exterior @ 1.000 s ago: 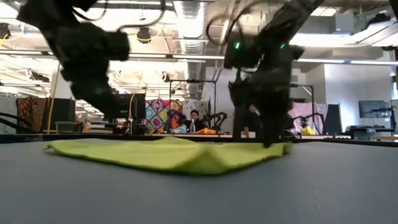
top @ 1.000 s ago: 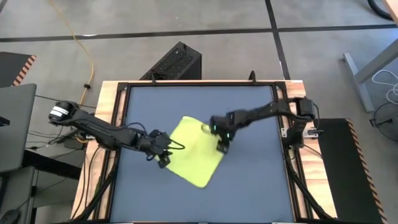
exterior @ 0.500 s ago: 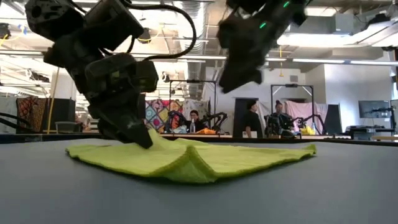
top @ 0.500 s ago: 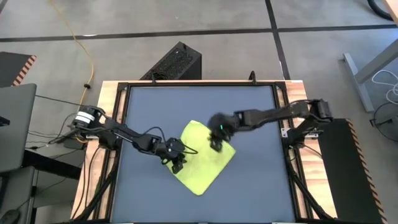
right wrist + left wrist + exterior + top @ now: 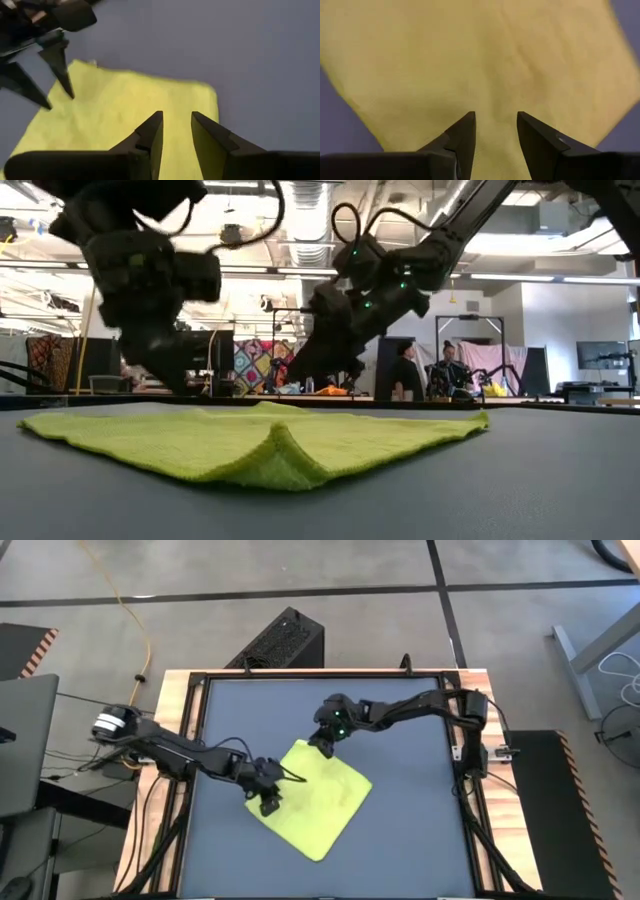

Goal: Roll towel
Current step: Fold the green towel

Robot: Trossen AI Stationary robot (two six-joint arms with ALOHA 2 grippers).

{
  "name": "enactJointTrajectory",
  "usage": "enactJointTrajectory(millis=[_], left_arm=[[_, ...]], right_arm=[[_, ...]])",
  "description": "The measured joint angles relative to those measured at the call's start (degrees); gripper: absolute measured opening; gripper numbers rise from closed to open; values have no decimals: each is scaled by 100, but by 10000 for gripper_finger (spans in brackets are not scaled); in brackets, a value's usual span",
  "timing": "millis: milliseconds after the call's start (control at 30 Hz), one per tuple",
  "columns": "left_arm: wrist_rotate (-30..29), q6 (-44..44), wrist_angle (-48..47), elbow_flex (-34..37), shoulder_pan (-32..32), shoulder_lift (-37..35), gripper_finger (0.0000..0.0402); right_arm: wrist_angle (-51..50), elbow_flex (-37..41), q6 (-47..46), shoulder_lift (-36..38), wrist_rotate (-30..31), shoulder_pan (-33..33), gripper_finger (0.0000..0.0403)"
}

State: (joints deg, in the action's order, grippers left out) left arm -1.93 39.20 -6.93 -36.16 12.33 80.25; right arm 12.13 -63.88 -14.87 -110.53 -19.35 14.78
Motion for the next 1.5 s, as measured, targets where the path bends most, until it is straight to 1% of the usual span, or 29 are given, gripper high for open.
enactJointTrajectory(millis=[100,200,267,300,467,533,633,767,800,867,900,967,1067,1133,1200,1267,1367,1433,1500], left_arm=[[-427,55,-177,-1,69,-405,132],[-809,197,-348,-4,108,-657,132],[-950,301,-450,-4,112,-710,132],[-967,347,-466,-4,114,-711,132],[-925,567,-591,-4,131,-598,132],[-925,603,-571,-4,154,-540,132],[-943,609,-619,-4,178,-505,132],[-1114,585,-615,-4,182,-505,132],[-1158,555,-611,-4,180,-505,132],[-1256,547,-621,-4,180,-505,132],[-1327,542,-626,-4,180,-505,132],[-1472,504,-604,-4,180,-505,132],[-1680,484,-572,-4,180,-504,132],[-1684,357,-335,-7,180,-417,132],[-1676,213,-95,-5,223,-312,132],[-1644,67,306,-17,280,-108,132],[-1584,0,580,-9,348,273,132],[-1425,67,673,-11,371,540,132],[-1188,193,849,-8,379,836,132]], right_arm=[[61,-135,41,-302,158,-60,118],[-1,-344,39,-607,190,-48,113],[5,-456,83,-731,230,-18,110],[-54,-537,118,-790,362,-10,108],[-1007,-749,217,-863,1384,34,90],[-1248,-752,343,-810,1627,55,79],[-1829,-748,441,-642,2261,69,63],[-2588,-729,503,-338,3435,64,44],[-2744,-710,528,-244,3648,70,40],[-2770,-705,632,-39,3793,93,32],[-2754,-711,695,110,3784,107,29],[-2733,-720,832,368,3497,137,27],[-2960,-717,943,640,2841,192,30],[-3195,-607,1089,829,2323,293,42],[-3360,-430,1175,1074,1953,424,56],[-3397,-192,1192,1337,1835,556,72],[-3426,254,1233,1692,1807,701,94],[-3351,591,1229,1918,1766,736,108],[-3119,949,1184,2144,1567,731,120]])
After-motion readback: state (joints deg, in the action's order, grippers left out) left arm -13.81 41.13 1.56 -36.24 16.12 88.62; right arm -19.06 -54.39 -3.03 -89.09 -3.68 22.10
